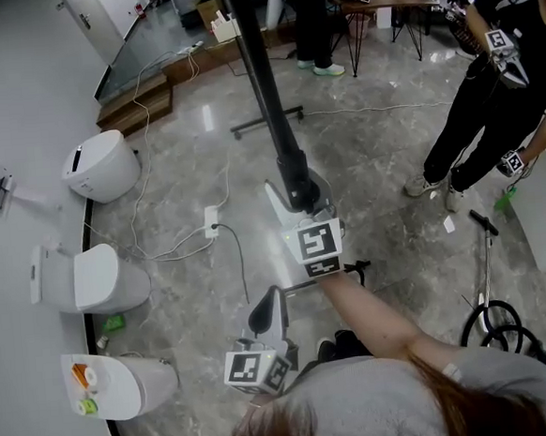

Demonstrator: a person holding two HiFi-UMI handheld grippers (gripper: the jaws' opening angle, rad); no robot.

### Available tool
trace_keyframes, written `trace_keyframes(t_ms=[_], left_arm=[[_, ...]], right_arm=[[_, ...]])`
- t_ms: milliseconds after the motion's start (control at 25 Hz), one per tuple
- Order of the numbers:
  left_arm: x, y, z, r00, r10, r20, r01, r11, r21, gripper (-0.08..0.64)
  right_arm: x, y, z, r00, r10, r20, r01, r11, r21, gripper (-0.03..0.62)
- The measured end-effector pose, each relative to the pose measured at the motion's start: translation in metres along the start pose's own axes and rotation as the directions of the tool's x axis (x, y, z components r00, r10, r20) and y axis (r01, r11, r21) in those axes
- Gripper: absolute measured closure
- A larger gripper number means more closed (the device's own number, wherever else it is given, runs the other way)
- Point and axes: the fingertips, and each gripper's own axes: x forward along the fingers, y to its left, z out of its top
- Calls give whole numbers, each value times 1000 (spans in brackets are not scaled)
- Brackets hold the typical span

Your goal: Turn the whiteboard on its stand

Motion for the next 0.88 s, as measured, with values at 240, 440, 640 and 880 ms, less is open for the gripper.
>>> trace_keyframes(t_ms=[240,440,640,880], left_arm=[[-6,-6,-8,1000,1,-20,-1,1000,-17,565],[-10,-10,-10,1000,-2,-29,1,1000,-23,565],[-7,-15,-12,999,-10,-38,10,1000,-9,565],[-4,-23,-8,999,10,-48,-11,1000,-22,565]], right_arm=[[-8,-4,1,1000,-29,-4,29,1000,3,405],[-18,-4,1,999,-39,-6,39,999,6,410],[-25,0,3,1000,-31,-6,31,999,16,413],[-33,0,4,1000,-23,-1,23,999,25,411]])
